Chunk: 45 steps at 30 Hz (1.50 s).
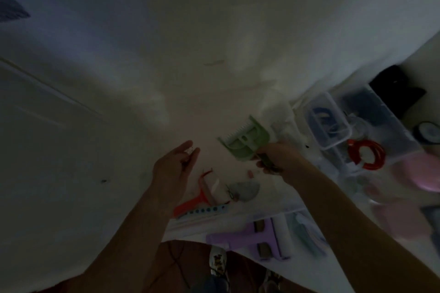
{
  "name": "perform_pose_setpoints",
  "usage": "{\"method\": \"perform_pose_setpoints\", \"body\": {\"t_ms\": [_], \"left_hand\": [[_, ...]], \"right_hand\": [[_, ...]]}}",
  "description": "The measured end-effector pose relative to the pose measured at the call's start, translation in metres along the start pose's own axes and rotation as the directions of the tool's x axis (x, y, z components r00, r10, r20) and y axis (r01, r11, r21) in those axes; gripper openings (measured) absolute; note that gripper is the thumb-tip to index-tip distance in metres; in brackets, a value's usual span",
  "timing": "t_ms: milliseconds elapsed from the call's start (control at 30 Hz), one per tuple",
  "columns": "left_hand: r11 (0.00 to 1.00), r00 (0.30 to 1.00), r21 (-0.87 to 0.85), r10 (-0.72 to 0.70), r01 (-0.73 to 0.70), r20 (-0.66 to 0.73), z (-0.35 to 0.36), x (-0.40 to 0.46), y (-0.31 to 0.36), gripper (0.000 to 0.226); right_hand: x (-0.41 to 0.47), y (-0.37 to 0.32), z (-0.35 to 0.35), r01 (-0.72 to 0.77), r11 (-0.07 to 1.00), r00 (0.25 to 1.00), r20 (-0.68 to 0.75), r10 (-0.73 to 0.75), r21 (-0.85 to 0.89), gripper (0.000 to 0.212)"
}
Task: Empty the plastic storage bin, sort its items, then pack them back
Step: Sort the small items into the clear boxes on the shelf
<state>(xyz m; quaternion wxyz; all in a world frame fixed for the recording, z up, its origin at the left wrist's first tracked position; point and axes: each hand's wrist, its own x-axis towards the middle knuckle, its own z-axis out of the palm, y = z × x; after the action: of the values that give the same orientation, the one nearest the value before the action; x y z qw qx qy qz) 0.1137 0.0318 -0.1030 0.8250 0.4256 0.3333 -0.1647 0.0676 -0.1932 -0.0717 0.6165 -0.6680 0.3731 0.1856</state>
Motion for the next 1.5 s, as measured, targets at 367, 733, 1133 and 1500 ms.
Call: {"method": "perform_pose_setpoints", "body": {"t_ms": [367,733,1133,1500], "left_hand": [[0.91,0.847,0.415,-0.227,0.008,0.481,0.141,-0.144,-0.103,0.016],[0.641,0.877,0.724,-0.469,0.254,0.108,0.147,-0.167,-0.279,0.014],[0.679,0.952,0.711,-0.304,0.184,0.044,0.15,-0.136,-0.312,0.009],[0.779,0.994,0.622,-0.112,0.08,0.011,0.152,-0.102,-0.291,0.021]], "right_hand": [[-0.169,0.095,-0.172,0.225,0.924,0.93,-0.35,-0.109,0.308,0.014],[-0.126,0.313,-0.264,-0.353,0.838,0.815,-0.303,0.494,0.417,0.011],[-0.076,0.235,-0.23,0.054,0.953,0.931,-0.36,0.061,0.3,0.031],[0.022,0.182,-0.183,-0.041,0.882,0.943,-0.273,0.189,0.47,0.013]]}}
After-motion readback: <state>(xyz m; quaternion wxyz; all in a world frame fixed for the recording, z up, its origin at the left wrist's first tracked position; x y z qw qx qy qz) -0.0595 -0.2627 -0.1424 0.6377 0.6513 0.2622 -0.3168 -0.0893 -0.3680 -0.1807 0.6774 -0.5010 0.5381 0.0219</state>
